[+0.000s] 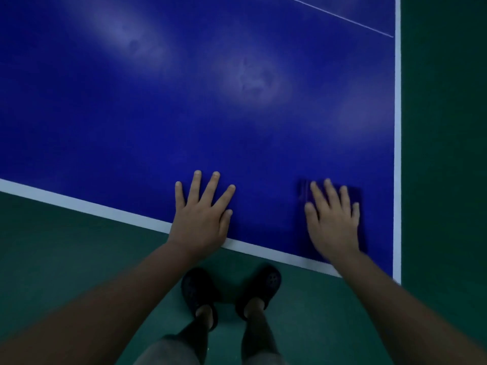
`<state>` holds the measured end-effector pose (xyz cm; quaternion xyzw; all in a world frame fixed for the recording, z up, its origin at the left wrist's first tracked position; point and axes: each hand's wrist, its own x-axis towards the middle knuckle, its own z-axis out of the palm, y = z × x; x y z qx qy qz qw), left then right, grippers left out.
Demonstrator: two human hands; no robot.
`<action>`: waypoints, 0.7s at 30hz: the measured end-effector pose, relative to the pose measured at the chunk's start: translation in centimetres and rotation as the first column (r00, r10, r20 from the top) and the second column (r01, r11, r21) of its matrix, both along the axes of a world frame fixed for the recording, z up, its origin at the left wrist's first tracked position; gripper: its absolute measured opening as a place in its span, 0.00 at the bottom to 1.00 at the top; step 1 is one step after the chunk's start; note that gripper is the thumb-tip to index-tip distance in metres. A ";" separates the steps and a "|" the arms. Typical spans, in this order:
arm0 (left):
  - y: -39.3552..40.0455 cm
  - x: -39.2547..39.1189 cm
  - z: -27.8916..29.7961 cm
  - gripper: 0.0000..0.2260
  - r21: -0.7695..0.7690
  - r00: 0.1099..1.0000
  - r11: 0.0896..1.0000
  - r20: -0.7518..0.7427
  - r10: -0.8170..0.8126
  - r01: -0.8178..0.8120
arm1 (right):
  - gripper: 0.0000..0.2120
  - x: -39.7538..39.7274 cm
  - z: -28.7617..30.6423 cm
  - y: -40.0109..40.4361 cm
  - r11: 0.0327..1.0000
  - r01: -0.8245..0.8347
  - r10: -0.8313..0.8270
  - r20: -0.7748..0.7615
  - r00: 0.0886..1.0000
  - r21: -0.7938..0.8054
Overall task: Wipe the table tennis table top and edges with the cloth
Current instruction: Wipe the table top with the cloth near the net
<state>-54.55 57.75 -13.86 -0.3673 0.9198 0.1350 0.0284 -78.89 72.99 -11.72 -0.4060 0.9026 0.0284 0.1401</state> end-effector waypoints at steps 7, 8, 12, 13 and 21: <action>1.6 -3.5 0.0 0.25 -0.032 1.000 0.999 0.003 -0.022 0.022 | 0.26 7.3 -0.7 -0.8 0.977 -0.178 0.175 -0.033 0.984 -0.117; 1.8 -3.7 0.0 0.25 -0.032 1.000 0.999 -0.004 -0.030 0.029 | 0.25 7.4 -0.7 1.5 0.970 -0.212 0.212 -0.017 0.977 -0.120; 3.1 -5.2 -0.1 0.25 -0.017 0.999 0.999 -0.005 -0.040 0.040 | 0.27 1.0 -0.5 7.7 0.949 -0.315 0.315 0.011 0.949 -0.026; 3.3 -5.6 -0.1 0.25 -0.018 0.999 0.999 -0.001 -0.041 0.041 | 0.27 -1.3 -0.5 7.5 0.950 -0.311 0.311 0.003 0.950 -0.003; 4.6 -9.0 0.0 0.24 -0.014 1.000 1.000 0.009 -0.017 0.017 | 0.27 0.4 -0.6 2.5 0.990 -0.068 0.069 0.005 0.998 -0.123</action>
